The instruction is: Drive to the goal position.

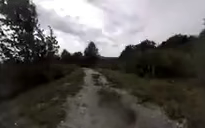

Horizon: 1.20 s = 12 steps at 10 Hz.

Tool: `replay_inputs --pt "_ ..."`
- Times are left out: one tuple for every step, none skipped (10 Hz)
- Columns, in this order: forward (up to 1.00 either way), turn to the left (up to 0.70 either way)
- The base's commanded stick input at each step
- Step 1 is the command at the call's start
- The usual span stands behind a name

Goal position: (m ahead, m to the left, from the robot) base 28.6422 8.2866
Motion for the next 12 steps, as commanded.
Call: replay_inputs --pt "0.85 0.34" --pt "0.85 0.29" --pt "0.85 0.10" --pt "0.85 0.00" --pt "0.85 0.00" --pt "0.85 0.00" --pt "0.85 0.00" --pt "0.85 0.00" --pt "0.85 0.00" --pt "0.85 0.00" --pt "0.85 0.00" --pt "0.85 0.00"
